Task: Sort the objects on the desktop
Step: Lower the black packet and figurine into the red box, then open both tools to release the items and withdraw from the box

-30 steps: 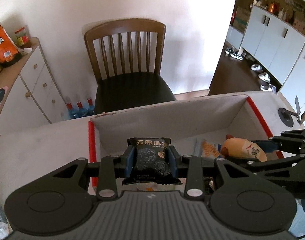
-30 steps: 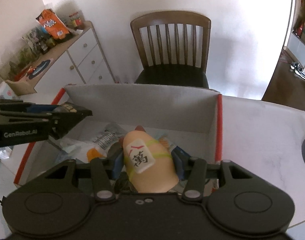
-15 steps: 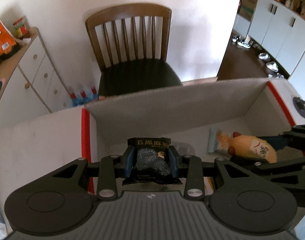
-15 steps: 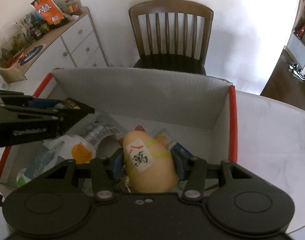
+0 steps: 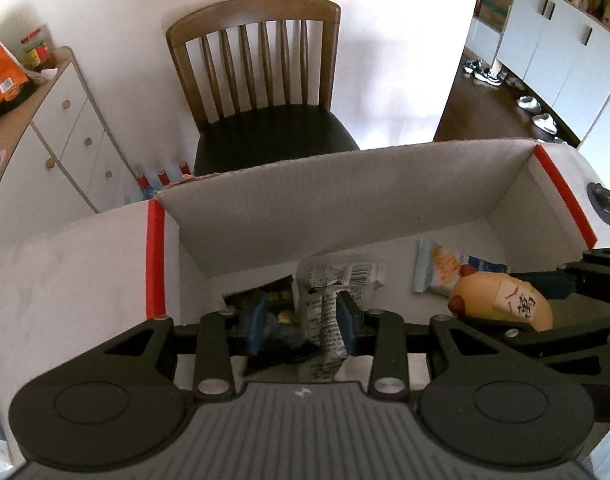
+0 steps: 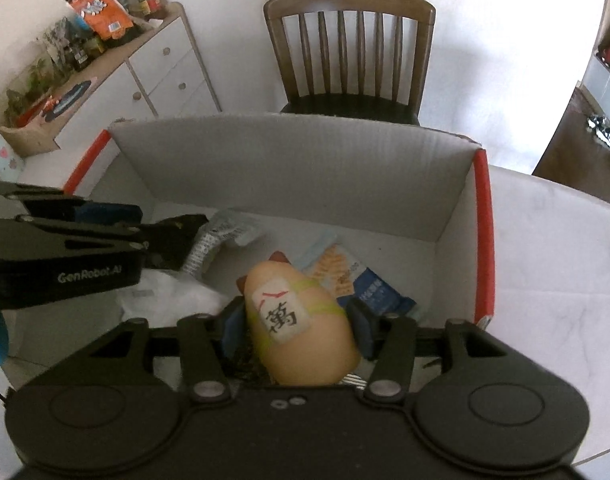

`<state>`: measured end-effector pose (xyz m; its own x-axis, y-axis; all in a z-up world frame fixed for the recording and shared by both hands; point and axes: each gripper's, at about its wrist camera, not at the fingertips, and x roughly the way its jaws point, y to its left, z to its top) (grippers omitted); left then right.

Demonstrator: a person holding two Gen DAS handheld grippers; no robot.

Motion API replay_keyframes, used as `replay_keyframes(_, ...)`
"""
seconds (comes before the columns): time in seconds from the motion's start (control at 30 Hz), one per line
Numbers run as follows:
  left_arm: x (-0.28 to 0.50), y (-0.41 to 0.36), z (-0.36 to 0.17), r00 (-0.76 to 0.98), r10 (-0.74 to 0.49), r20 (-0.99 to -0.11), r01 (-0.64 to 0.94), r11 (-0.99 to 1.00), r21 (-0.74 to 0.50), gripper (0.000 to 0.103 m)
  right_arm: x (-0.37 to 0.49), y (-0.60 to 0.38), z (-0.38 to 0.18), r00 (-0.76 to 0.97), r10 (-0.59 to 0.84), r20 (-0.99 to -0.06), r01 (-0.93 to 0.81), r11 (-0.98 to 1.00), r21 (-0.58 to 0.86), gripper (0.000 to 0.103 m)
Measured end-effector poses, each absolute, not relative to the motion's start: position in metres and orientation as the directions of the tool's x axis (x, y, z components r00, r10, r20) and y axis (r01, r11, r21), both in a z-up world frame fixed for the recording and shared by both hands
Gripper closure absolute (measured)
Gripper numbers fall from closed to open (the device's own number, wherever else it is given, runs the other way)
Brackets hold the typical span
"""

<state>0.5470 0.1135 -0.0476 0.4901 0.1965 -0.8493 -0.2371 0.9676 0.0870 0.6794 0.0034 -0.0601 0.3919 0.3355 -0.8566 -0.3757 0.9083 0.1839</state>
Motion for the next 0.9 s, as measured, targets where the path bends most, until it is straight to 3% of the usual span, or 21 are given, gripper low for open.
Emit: replay_keyframes(0.9,0.479,0.076,0.033,0.558,0.155,-0.815,-0.230,0.973,0.027,0.062,0.633,-0.019,0.006,0.444,0.386,-0.809,-0.401,0.893,0.206,0.043)
